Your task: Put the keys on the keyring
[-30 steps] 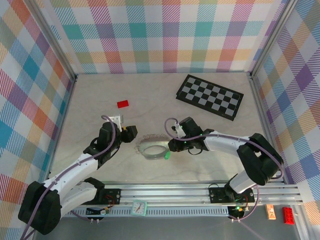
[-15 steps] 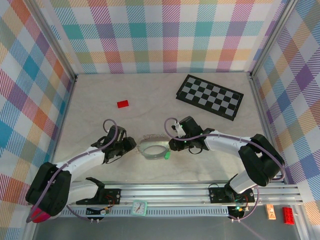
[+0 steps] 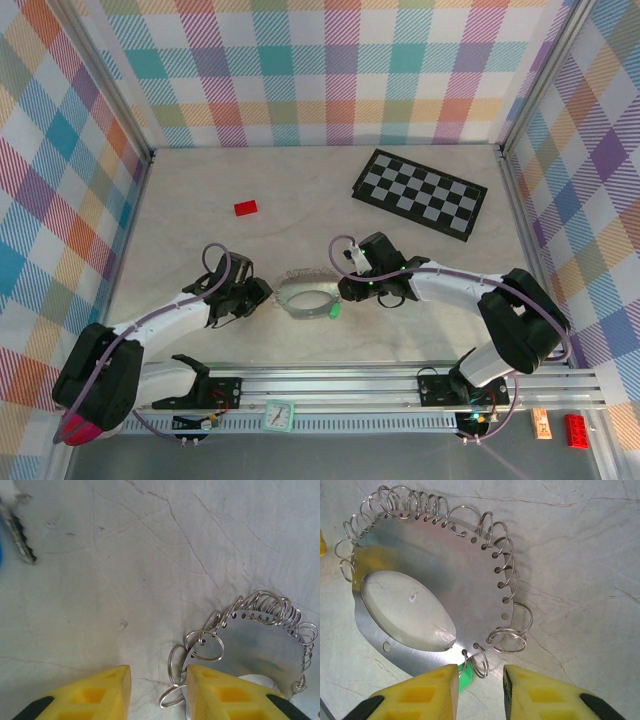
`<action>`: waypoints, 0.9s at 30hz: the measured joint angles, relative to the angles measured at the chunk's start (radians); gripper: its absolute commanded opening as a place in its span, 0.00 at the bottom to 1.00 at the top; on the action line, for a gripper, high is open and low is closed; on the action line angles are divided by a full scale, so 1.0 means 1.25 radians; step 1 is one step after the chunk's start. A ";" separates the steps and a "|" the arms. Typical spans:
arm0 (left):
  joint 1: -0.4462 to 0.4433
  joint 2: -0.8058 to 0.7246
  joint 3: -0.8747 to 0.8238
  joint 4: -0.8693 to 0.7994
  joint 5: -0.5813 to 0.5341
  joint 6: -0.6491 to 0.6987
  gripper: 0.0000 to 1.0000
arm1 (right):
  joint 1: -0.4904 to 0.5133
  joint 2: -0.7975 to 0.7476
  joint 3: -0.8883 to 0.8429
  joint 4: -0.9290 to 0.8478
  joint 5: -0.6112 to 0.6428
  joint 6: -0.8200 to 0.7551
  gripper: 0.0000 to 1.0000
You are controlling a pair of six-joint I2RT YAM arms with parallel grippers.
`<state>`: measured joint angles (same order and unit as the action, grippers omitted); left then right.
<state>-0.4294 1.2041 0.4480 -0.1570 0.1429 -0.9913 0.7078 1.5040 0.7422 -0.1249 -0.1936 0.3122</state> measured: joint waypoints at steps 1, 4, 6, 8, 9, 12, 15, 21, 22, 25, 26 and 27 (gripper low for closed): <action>0.000 0.013 0.000 0.012 0.008 -0.006 0.32 | 0.000 -0.002 0.000 0.000 0.000 0.000 0.29; 0.000 0.039 0.000 0.035 0.025 -0.016 0.30 | 0.000 -0.006 0.000 0.000 0.001 0.000 0.29; 0.000 0.044 0.000 0.045 0.028 -0.022 0.28 | 0.000 -0.007 0.000 0.001 0.002 0.000 0.29; 0.000 0.049 0.000 0.060 0.036 -0.029 0.26 | 0.000 -0.007 0.000 0.000 0.002 -0.002 0.29; 0.000 0.053 0.000 0.067 0.039 -0.031 0.25 | 0.000 -0.007 0.000 0.000 0.002 -0.003 0.29; 0.000 0.066 0.000 0.081 0.045 -0.035 0.23 | 0.000 -0.007 0.000 0.000 0.002 -0.003 0.29; 0.000 0.077 0.001 0.089 0.047 -0.037 0.22 | 0.000 -0.007 0.000 0.000 0.002 -0.005 0.29; 0.000 0.078 0.001 0.090 0.047 -0.040 0.19 | 0.000 -0.007 0.000 0.000 0.002 -0.005 0.29; 0.000 0.078 0.001 0.090 0.047 -0.040 0.18 | 0.000 -0.007 0.000 0.000 0.002 -0.005 0.29; 0.000 0.084 0.001 0.102 0.047 -0.043 0.17 | 0.000 -0.007 0.000 0.000 0.002 -0.005 0.29; 0.000 0.088 0.001 0.108 0.047 -0.044 0.16 | 0.000 -0.007 0.000 0.000 0.002 -0.005 0.29; 0.000 0.090 0.001 0.112 0.047 -0.045 0.15 | 0.000 -0.007 0.000 0.000 0.002 -0.005 0.29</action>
<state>-0.4294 1.3170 0.4496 -0.0166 0.2012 -1.0481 0.7078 1.4948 0.7422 -0.1246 -0.1913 0.3054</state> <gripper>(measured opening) 0.166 0.287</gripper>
